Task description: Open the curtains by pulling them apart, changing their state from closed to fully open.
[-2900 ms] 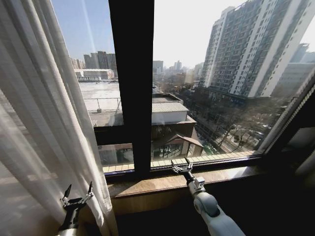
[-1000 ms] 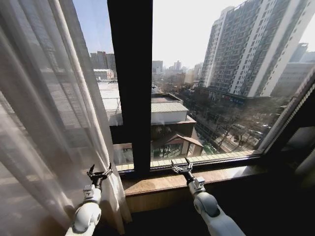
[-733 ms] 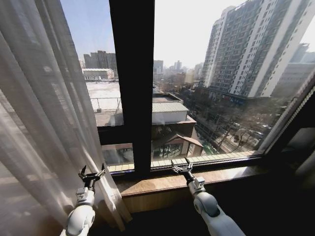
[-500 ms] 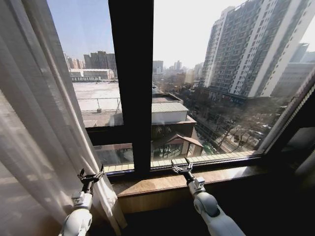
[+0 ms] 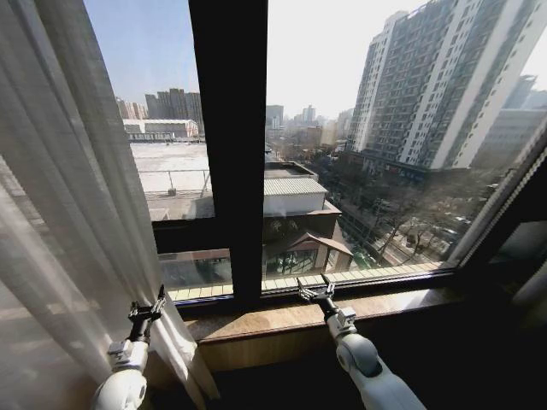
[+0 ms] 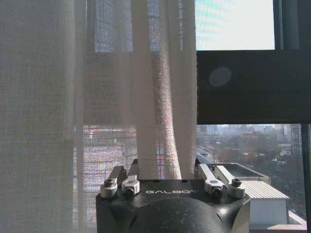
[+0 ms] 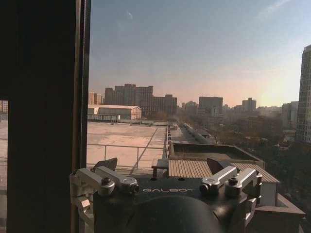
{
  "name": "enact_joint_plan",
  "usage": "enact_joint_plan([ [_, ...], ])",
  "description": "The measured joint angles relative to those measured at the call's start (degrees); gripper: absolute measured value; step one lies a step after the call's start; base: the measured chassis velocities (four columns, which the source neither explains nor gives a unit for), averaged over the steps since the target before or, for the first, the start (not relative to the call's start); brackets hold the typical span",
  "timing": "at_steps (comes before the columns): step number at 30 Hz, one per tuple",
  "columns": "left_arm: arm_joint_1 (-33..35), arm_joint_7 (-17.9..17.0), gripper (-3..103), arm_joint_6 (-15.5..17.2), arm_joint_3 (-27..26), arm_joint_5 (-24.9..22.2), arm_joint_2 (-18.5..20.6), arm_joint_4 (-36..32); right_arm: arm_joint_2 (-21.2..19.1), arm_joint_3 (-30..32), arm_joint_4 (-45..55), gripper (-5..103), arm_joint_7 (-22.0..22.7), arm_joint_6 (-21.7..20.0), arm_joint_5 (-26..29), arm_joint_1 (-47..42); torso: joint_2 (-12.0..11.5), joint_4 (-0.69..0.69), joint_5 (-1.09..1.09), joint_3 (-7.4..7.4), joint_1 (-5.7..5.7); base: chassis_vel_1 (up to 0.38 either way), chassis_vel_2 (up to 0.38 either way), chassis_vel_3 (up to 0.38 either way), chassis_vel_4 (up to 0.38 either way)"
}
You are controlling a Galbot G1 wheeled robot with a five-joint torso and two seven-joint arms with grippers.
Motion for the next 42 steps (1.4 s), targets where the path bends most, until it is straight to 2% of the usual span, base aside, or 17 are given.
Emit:
enact_joint_plan([
  [2, -0.01, 0.00, 42, -0.13, 0.00, -0.03, -0.05, 0.03, 0.00, 0.00, 0.00, 100, 0.00, 0.00, 0.00, 0.00, 0.00, 0.00, 0.00, 0.00, 0.00, 0.000, 0.000, 0.000, 0.000],
  [5, 0.06, 0.01, 26, -0.35, -0.06, -0.06, -0.23, 0.14, 0.00, 0.00, 0.00, 100, 0.00, 0.00, 0.00, 0.00, 0.00, 0.00, 0.00, 0.00, 0.00, 0.000, 0.000, 0.000, 0.000],
  [6, 0.06, 0.01, 26, -0.35, -0.06, -0.06, -0.23, 0.14, 0.00, 0.00, 0.00, 100, 0.00, 0.00, 0.00, 0.00, 0.00, 0.00, 0.00, 0.00, 0.00, 0.000, 0.000, 0.000, 0.000],
  [9, 0.24, 0.61, 10, -1.40, -0.22, -0.43, -0.26, 0.37, 0.00, 0.00, 0.00, 100, 0.00, 0.00, 0.00, 0.00, 0.00, 0.00, 0.00, 0.00, 0.00, 0.000, 0.000, 0.000, 0.000],
  [11, 0.25, 0.67, 10, -1.51, -0.24, -0.45, -0.27, 0.40, 0.00, 0.00, 0.00, 100, 0.00, 0.00, 0.00, 0.00, 0.00, 0.00, 0.00, 0.00, 0.00, 0.000, 0.000, 0.000, 0.000],
  [12, 0.26, 0.73, 4, -1.61, -0.32, -0.49, -0.32, 0.44, 0.00, 0.00, 0.00, 100, 0.00, 0.00, 0.00, 0.00, 0.00, 0.00, 0.00, 0.00, 0.00, 0.000, 0.000, 0.000, 0.000],
  [14, 0.24, 0.73, 1, -1.61, -0.45, -0.49, -0.39, 0.56, 0.00, 0.00, 0.00, 100, 0.00, 0.00, 0.00, 0.00, 0.00, 0.00, 0.00, 0.00, 0.00, 0.000, 0.000, 0.000, 0.000],
  [28, 0.07, 0.58, 0, -1.62, -1.26, -0.46, -0.45, 1.24, 0.00, 0.00, 0.00, 100, 0.00, 0.00, 0.00, 0.00, 0.00, -0.01, 0.01, 0.00, 0.00, 0.016, 0.016, -0.009, -0.014],
  [42, 1.89, 0.41, 0, -2.31, -1.97, 0.05, -1.52, -0.10, 0.00, 0.00, 0.00, 100, 0.00, 0.00, 0.00, 0.00, 0.00, 0.00, 0.00, 0.00, 0.01, 0.204, 0.207, -0.227, -0.223],
])
